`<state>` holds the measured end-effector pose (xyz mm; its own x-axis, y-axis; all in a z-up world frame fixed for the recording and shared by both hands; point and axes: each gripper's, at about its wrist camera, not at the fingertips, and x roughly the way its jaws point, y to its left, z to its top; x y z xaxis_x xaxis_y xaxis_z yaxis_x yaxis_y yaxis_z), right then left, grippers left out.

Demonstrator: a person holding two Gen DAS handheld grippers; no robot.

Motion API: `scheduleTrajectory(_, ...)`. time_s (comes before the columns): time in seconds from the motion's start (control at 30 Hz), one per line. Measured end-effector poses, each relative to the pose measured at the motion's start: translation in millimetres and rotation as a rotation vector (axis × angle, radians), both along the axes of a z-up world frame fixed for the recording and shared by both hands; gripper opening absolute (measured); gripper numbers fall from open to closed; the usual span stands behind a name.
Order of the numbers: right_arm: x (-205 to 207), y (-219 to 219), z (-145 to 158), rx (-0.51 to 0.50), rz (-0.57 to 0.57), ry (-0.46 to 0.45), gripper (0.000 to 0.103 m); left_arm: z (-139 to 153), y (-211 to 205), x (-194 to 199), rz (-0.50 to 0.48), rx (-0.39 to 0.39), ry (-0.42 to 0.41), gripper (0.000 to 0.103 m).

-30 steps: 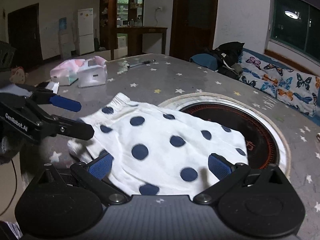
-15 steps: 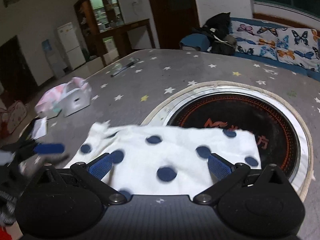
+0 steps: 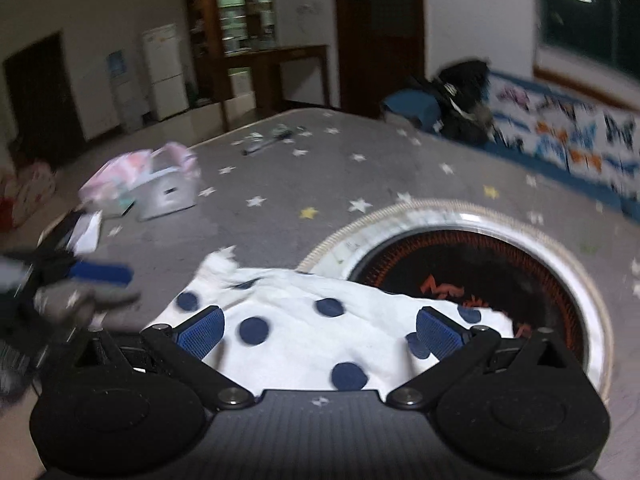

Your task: Fold clothes

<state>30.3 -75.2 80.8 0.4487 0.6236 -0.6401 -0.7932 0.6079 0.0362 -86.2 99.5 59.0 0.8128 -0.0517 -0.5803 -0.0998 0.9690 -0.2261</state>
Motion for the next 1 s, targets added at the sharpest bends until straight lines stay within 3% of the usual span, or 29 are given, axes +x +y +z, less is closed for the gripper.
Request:
scheduleTrajectory(0.23,-65,8,9,-0.102,0.218,-0.173,0.101,4,14,1,0.042,-0.087,0.018,0.103)
scheduleTrajectory(0.47,-110,32,-2,-0.233,0.388,-0.262,0.084,5,21,7,0.056,-0.196,0.044,0.096)
scheduleTrajectory(0.6,-123,46,-15,-0.315,0.43,-0.318,0.066,1,23,10,0.06,-0.249,0.063,0.094)
scheduleTrajectory(0.77,-134,61,-28,-0.406,0.462,-0.422,0.059,-3,28,14,0.085,-0.338,0.083,0.095)
scheduleTrajectory(0.87,-137,64,-32,-0.426,0.472,-0.454,0.045,-4,29,15,0.086,-0.379,0.086,0.096)
scheduleTrajectory(1.0,-135,60,-28,-0.387,0.451,-0.442,0.034,-6,30,15,0.1,-0.433,0.094,0.098)
